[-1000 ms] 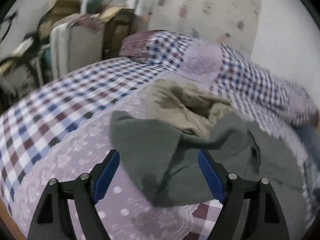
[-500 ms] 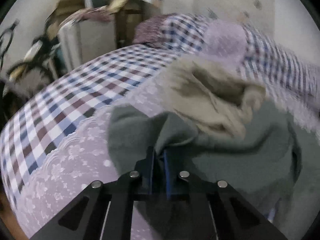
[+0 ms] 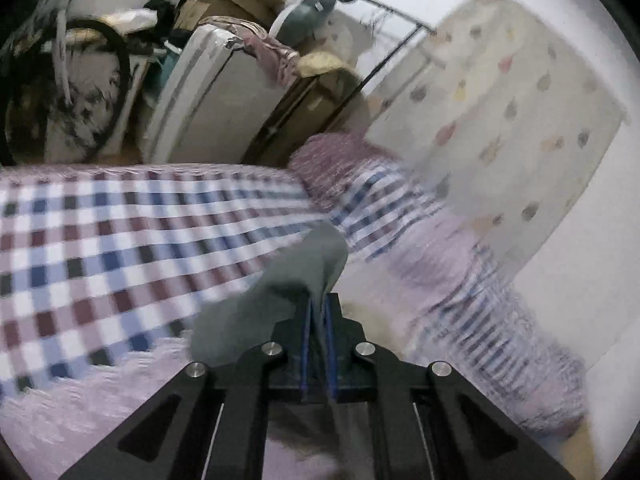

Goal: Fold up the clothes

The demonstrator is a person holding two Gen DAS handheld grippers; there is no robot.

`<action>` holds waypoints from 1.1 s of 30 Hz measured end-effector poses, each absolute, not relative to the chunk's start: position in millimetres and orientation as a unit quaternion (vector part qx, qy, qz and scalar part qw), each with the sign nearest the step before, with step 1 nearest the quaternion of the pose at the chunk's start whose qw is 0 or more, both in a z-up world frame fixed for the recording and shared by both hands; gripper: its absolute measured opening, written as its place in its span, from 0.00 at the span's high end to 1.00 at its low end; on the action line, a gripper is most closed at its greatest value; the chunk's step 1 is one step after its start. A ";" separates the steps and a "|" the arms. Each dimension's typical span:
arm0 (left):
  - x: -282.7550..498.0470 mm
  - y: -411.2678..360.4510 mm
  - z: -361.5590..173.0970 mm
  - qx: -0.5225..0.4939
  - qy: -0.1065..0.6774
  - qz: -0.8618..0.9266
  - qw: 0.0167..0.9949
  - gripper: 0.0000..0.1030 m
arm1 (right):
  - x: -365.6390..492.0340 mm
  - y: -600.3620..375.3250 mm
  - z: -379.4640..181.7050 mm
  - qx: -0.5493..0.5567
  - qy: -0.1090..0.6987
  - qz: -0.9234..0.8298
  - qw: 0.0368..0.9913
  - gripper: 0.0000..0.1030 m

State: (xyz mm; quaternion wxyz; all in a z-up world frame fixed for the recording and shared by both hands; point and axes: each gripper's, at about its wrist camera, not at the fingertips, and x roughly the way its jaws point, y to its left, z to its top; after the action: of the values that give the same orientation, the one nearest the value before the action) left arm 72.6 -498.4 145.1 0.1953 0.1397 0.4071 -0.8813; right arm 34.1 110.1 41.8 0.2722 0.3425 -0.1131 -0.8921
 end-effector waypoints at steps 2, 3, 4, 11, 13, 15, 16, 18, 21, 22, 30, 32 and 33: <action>70.5 -490.9 161.4 0.111 0.413 -0.887 0.171 0.95 | 33.2 109.6 40.4 0.343 -0.113 -0.892 0.273 0.47; 69.1 -485.7 169.4 0.101 0.411 -0.892 0.159 0.95 | 32.4 109.3 39.7 0.344 -0.114 -0.891 0.274 0.47; 67.6 -480.5 177.5 0.090 0.409 -0.896 0.146 0.95 | 31.9 109.0 39.1 0.345 -0.114 -0.890 0.274 0.47; 37.5 -394.9 254.8 0.055 0.315 -0.947 -0.011 0.95 | 31.3 107.5 36.5 0.349 -0.114 -0.886 0.283 0.47; 23.8 -355.0 273.8 0.063 0.280 -0.955 -0.070 0.95 | 32.0 109.8 37.2 0.349 -0.117 -0.886 0.283 0.47; 11.7 -314.4 284.2 0.076 0.254 -0.956 -0.124 0.95 | 31.9 115.0 39.5 0.346 -0.131 -0.885 0.284 0.47; 4.4 -293.4 286.8 0.088 0.244 -0.953 -0.156 0.95 | 31.7 118.0 40.8 0.345 -0.139 -0.884 0.285 0.47; -12.6 -240.7 284.7 0.122 0.217 -0.944 -0.217 0.95 | 30.7 125.7 43.9 0.341 -0.157 -0.882 0.286 0.47; -32.3 -166.9 265.1 0.177 0.162 -0.932 -0.272 0.95 | 27.4 142.2 48.6 0.332 -0.196 -0.877 0.288 0.47; -37.4 -142.3 254.5 0.199 0.141 -0.926 -0.289 0.95 | 26.0 148.3 50.2 0.329 -0.210 -0.875 0.288 0.47; -54.7 -12.5 162.1 0.332 0.059 -0.883 -0.325 0.95 | 10.0 209.3 48.6 0.321 -0.321 -0.852 0.262 0.45; -61.4 -3.0 146.0 0.353 0.055 -0.879 -0.315 0.95 | 5.1 222.6 41.5 0.328 -0.353 -0.839 0.254 0.45; -64.8 0.2 140.4 0.361 0.052 -0.878 -0.310 0.95 | 1.6 227.9 35.7 0.336 -0.371 -0.829 0.252 0.45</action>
State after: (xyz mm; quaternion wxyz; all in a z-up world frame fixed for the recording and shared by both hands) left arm -64.8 0.2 140.4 -0.3099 0.3610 0.0518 -0.8780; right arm 1.6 227.9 35.7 0.2516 0.3356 -0.3708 -0.8286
